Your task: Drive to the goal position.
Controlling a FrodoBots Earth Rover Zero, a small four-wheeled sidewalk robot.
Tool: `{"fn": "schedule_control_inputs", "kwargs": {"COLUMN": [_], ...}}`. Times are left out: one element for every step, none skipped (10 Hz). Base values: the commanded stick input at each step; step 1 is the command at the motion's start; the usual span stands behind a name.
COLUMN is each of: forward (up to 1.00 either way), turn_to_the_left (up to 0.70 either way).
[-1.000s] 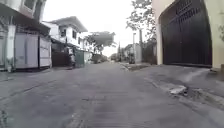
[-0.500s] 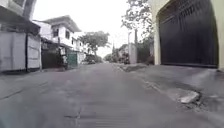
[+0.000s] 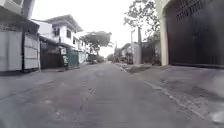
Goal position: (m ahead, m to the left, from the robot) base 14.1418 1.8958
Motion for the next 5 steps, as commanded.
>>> {"fn": "schedule_control_inputs", "kwargs": {"forward": [1.0, 1.0, 1.0, 1.0, 1.0], "turn_to_the_left": [0.06, 0.06, 0.06, 0.06, 0.06]}}
